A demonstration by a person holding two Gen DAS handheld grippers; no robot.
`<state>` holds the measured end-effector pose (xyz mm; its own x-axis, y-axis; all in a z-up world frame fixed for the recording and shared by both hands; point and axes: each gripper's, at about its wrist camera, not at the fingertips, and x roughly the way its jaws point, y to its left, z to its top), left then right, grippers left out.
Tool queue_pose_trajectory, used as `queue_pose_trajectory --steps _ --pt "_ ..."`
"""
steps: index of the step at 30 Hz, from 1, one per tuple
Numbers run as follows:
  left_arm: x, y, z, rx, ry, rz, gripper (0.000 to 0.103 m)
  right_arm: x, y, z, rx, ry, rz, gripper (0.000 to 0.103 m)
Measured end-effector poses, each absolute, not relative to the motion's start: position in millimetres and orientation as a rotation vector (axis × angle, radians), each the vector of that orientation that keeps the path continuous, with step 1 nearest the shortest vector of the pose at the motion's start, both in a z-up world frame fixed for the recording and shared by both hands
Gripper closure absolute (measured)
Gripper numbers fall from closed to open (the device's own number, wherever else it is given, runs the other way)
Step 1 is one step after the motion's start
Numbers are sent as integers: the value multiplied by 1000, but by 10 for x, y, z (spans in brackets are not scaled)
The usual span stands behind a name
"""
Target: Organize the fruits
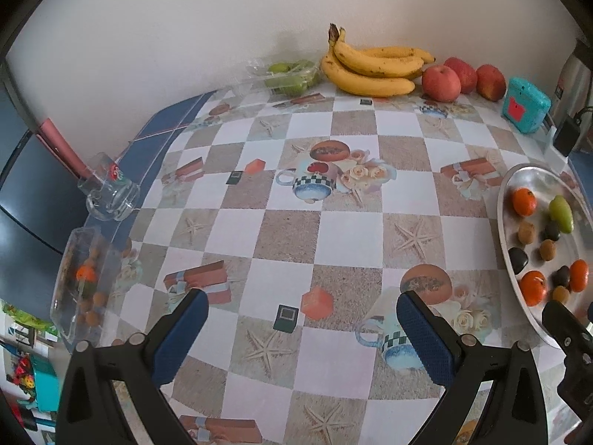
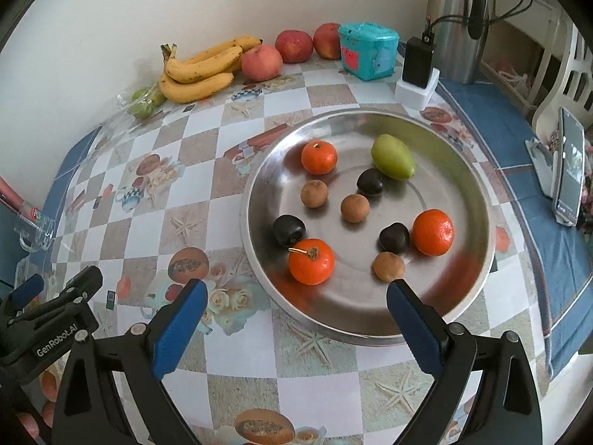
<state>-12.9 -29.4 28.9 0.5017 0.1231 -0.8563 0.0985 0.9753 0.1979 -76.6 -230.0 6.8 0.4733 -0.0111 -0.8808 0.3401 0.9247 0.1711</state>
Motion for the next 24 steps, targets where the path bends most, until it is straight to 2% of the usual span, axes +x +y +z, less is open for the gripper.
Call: queue_pose_trajectory --steps 11,24 --pt "-256 -192 444 201 999 19 0 -836 -2264 175 316 1028 -235 5" --pt "-228 -153 401 176 1029 16 0 -802 -2237 144 306 1043 -222 5"
